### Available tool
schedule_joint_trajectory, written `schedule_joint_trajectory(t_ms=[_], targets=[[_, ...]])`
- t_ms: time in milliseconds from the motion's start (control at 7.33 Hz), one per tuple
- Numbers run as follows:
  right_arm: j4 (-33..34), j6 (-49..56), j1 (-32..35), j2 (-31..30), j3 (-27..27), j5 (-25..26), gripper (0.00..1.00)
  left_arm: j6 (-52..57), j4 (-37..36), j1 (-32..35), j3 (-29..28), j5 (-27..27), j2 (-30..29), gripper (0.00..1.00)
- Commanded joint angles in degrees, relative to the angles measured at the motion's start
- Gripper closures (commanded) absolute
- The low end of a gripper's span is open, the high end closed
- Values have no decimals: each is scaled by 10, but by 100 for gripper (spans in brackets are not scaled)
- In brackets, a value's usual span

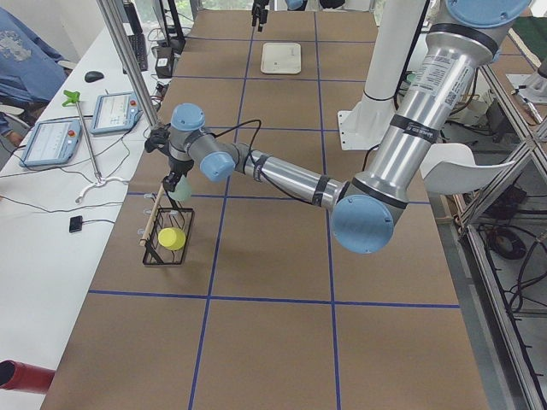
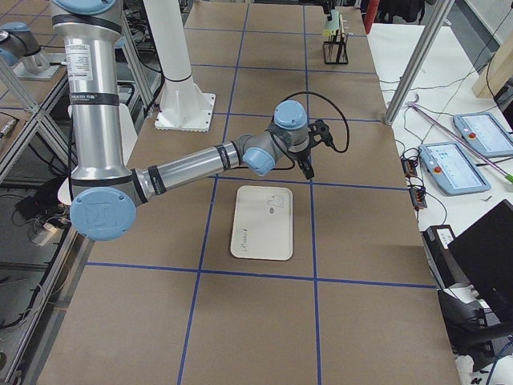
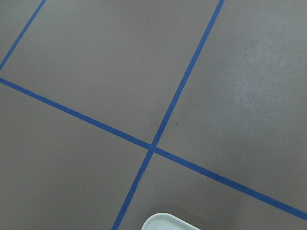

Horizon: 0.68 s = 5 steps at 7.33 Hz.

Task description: Left arm grabs green cup and hands to right arm on tray

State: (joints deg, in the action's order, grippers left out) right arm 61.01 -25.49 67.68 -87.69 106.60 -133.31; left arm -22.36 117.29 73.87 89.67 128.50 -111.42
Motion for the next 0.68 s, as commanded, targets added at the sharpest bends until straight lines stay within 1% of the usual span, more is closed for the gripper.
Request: schedule_joint_trajectory(t_ms=[0, 136, 273, 409, 545], targets=[[-3, -5, -1, 10, -1, 1, 0, -32, -24, 26, 102, 30, 30, 100], [-24, -41, -10, 28, -5, 2, 0, -78, -21, 22, 111, 29, 29, 100], [-67, -109, -22, 45, -6, 3, 0, -119, -17, 19, 119, 29, 24, 100], [-121, -195, -31, 57, -5, 3, 0, -165, -8, 2, 140, 30, 22, 100], [-193, -286, -36, 63, -6, 9, 0, -228, -6, -27, 174, 29, 20, 100]])
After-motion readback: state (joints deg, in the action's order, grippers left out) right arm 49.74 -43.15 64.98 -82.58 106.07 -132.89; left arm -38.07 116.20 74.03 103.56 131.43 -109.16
